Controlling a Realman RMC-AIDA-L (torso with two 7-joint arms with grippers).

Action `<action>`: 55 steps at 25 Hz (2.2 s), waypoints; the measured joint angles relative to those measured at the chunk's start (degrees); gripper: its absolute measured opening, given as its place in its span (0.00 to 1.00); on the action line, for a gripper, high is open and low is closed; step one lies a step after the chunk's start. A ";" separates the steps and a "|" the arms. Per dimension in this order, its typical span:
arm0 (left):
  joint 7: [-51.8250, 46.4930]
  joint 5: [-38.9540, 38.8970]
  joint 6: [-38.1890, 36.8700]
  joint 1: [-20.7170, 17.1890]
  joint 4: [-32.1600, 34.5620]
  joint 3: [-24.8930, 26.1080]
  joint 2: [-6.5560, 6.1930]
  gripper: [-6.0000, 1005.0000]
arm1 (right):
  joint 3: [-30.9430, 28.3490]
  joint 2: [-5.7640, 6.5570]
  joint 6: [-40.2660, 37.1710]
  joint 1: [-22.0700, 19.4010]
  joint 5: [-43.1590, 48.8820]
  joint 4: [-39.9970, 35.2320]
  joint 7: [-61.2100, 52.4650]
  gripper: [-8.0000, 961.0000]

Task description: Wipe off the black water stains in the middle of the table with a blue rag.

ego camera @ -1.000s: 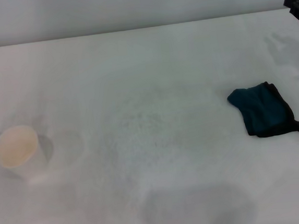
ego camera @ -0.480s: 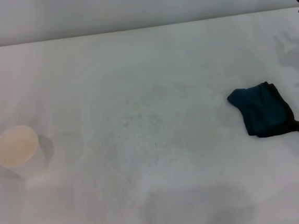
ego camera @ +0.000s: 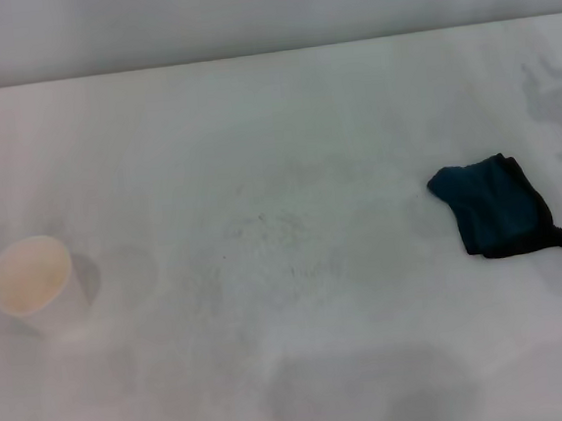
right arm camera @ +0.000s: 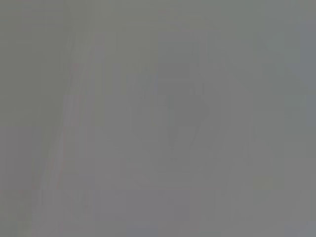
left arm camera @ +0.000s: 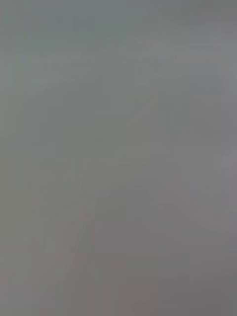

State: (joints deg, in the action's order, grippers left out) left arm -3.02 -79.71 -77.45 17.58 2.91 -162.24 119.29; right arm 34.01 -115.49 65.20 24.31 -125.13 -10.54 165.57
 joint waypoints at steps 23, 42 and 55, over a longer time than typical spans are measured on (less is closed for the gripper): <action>5.24 -0.70 3.65 2.83 5.50 -0.25 0.03 0.83 | -1.28 0.00 -2.27 -0.76 -0.20 1.46 2.76 0.39; 5.57 -0.37 1.91 2.17 5.62 -0.57 0.02 0.83 | -3.61 0.04 -2.08 -1.01 -0.82 2.35 2.28 0.70; 5.60 -0.21 2.28 1.72 7.89 -0.56 0.17 0.83 | -3.63 0.03 -1.59 -1.98 -0.81 2.44 2.34 0.70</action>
State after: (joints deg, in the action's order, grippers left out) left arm 2.58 -79.92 -75.17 19.30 10.80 -162.80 119.45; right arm 30.38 -115.46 63.61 22.33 -125.94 -8.10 167.91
